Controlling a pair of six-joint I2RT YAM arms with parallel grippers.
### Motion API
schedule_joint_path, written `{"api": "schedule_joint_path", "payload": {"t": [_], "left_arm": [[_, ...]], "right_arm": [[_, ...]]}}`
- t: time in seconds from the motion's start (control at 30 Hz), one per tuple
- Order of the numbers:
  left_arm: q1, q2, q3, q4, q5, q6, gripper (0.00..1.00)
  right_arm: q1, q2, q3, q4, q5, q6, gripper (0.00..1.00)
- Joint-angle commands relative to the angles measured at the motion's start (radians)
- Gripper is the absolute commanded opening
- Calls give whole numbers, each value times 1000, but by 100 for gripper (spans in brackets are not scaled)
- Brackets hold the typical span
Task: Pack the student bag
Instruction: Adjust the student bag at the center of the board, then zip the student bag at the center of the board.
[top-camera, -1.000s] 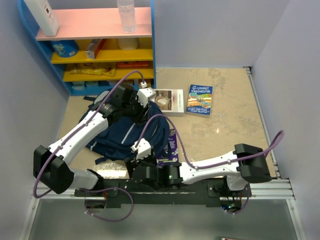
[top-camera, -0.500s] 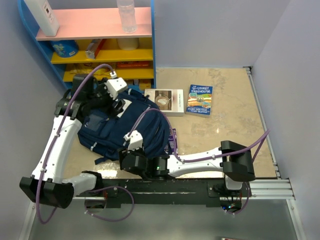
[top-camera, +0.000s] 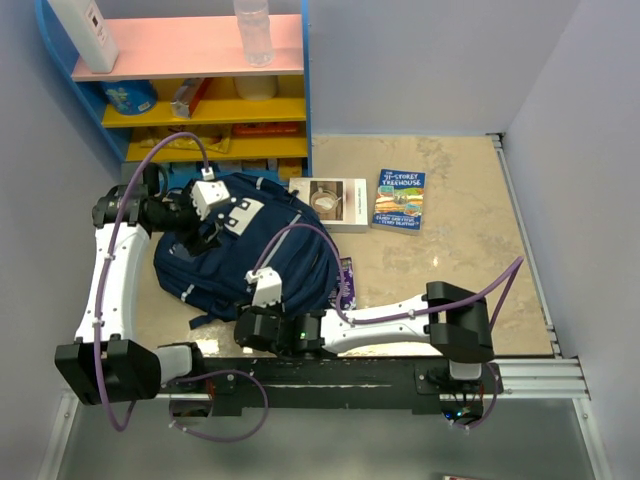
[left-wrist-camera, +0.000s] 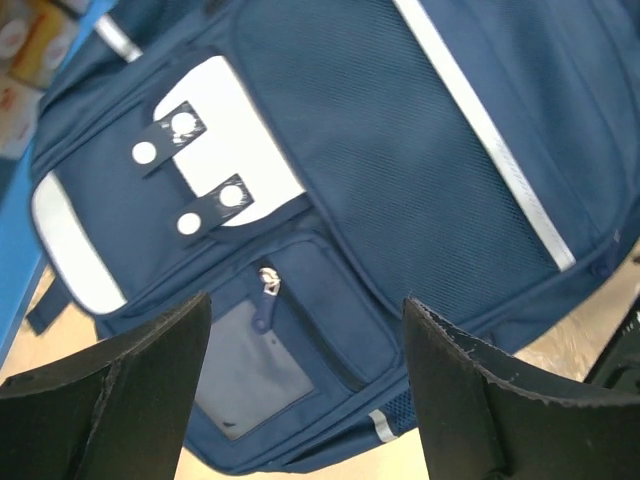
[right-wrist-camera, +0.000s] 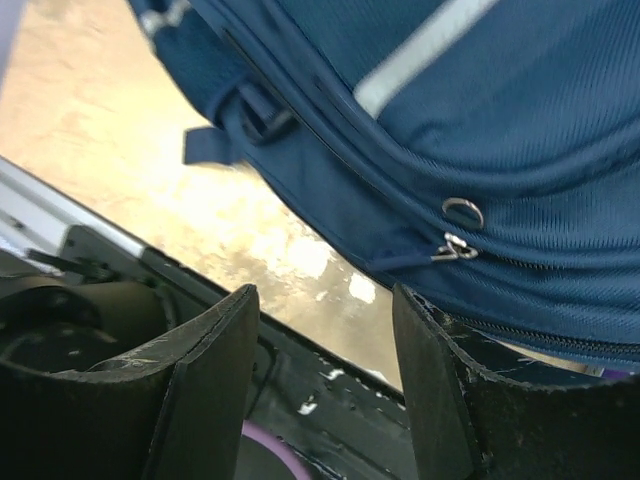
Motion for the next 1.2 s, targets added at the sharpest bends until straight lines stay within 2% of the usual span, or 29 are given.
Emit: {"api": "schedule_joint_path", "payload": {"t": [0.0, 0.33, 0.57, 0.83, 0.93, 1.07, 1.17], "left_arm": [[6, -48, -27, -41, 87, 111, 81], [6, -128, -116, -55, 93, 161, 80], [6, -146, -138, -50, 98, 175, 80], [6, -146, -144, -48, 111, 174, 80], [6, -148, -149, -53, 107, 183, 79], [6, -146, -162, -35, 113, 178, 78], [6, -139, -187, -27, 127, 180, 76]], "right_arm": [[-12, 9, 26, -30, -12, 86, 59], [-74, 13, -9, 5, -21, 172, 60], [-90, 106, 153, -226, 16, 264, 57], [-86, 197, 233, -398, 88, 375, 45], [-83, 192, 243, -450, 126, 395, 32], [-72, 99, 155, -440, 184, 413, 11], [-66, 53, 121, -485, 218, 451, 0]]}}
